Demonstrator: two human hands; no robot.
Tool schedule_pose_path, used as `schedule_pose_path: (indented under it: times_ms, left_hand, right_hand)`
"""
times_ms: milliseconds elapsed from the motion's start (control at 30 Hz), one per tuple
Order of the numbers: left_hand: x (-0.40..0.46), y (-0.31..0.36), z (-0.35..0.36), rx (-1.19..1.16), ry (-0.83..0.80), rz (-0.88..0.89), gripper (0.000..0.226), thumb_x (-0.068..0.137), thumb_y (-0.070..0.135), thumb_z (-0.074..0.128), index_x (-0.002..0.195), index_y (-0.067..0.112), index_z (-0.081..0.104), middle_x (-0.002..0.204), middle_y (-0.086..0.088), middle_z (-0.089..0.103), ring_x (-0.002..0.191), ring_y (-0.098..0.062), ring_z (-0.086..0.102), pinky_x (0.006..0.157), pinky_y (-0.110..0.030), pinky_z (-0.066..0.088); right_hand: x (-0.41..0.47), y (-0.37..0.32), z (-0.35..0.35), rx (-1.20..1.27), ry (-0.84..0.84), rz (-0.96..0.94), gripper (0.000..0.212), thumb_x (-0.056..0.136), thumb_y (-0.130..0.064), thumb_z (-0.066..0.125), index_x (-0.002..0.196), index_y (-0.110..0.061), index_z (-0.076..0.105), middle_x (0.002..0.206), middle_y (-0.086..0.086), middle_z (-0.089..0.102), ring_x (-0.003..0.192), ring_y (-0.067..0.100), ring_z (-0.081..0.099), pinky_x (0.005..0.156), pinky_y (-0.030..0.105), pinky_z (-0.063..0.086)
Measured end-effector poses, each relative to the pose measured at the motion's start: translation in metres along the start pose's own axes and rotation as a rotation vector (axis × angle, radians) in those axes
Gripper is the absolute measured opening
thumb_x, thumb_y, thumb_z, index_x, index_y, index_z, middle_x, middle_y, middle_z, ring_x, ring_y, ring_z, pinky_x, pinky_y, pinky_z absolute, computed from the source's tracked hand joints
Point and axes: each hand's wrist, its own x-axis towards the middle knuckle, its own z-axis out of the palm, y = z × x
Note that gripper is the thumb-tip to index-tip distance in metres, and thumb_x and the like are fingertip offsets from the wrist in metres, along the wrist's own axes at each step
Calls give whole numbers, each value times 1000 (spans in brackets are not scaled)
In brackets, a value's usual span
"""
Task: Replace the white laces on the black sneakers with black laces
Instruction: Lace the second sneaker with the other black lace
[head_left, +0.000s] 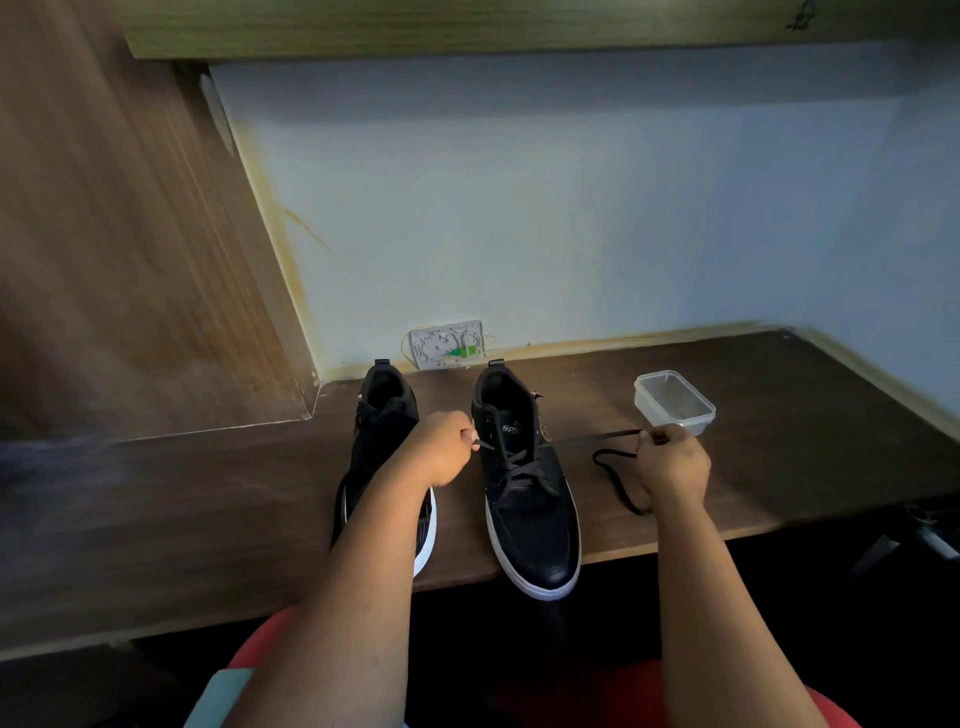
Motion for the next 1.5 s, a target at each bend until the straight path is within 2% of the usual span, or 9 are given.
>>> schedule_pose_path:
  times_ms: [167, 267, 667, 767, 867, 1033, 1233, 1400, 1500]
  left_hand:
    - [4, -4, 8, -258, -62, -118, 29, 103, 30, 37, 85, 12, 51, 93, -8, 62, 78, -19, 56, 79, -33, 46]
    - [2, -1, 8, -226, -77, -109, 30, 102, 32, 42, 85, 12, 56, 80, -3, 58, 71, -17, 57, 74, -30, 44]
    - [2, -8, -1, 194, -36, -143, 36, 100, 32, 48, 103, 1, 67, 97, -14, 62, 94, -31, 60, 70, -30, 42]
    - [-1, 8, 2, 314, 190, -6, 35, 96, 32, 53, 125, 13, 56, 127, -7, 48, 122, -30, 45, 91, -40, 42]
    - [-1, 36, 18, 238, 225, 295, 37, 96, 28, 51, 134, 24, 49, 135, 2, 50, 124, -23, 43, 101, -42, 37]
    - [5, 50, 46, -39, 34, 323, 23, 101, 25, 42, 79, 21, 48, 74, 5, 46, 90, -33, 54, 82, -46, 46]
    - [10, 52, 50, -484, 29, 168, 25, 101, 35, 39, 83, 33, 56, 111, -1, 58, 111, -22, 51, 99, -38, 41]
    - [7, 64, 55, -510, -12, 152, 54, 79, 80, 35, 82, 34, 63, 103, 4, 66, 109, -20, 56, 103, -42, 39]
    - [2, 75, 50, -686, 31, 221, 37, 97, 50, 45, 76, 25, 63, 91, 6, 67, 98, -11, 58, 90, -30, 40]
  right_hand:
    - [-16, -9, 19, -322, -219, -351, 42, 95, -28, 54, 136, -32, 48, 142, 1, 43, 128, 31, 32, 98, 43, 36]
    - [-34, -17, 33, -362, -286, -564, 29, 95, -33, 54, 123, -33, 59, 132, -8, 51, 126, 25, 30, 94, 41, 30]
    - [-26, -11, 28, -327, -390, -458, 20, 94, -44, 53, 79, -32, 59, 85, -7, 64, 109, 26, 45, 94, 43, 41]
    - [-26, -18, 18, -382, -479, -440, 23, 95, -45, 48, 79, -32, 59, 88, -3, 63, 109, 25, 47, 96, 47, 43]
    - [-32, -33, 11, -315, -503, -563, 28, 96, -41, 43, 77, -28, 61, 85, 0, 66, 101, 29, 53, 86, 41, 46]
    - [-39, -38, -6, -175, -467, -593, 33, 100, -33, 44, 72, -25, 58, 76, -5, 62, 83, 17, 55, 72, 30, 44]
    - [-33, -35, -33, 125, -459, -461, 37, 100, -32, 48, 70, -15, 60, 70, -5, 58, 71, 13, 47, 66, 26, 36]
    - [-39, -35, -26, 200, -519, -444, 33, 99, -33, 49, 74, -18, 65, 74, -5, 64, 75, 5, 56, 77, 26, 41]
    - [-40, -35, -25, 254, -528, -456, 32, 99, -32, 50, 72, -21, 64, 70, -10, 61, 69, 3, 53, 73, 23, 40]
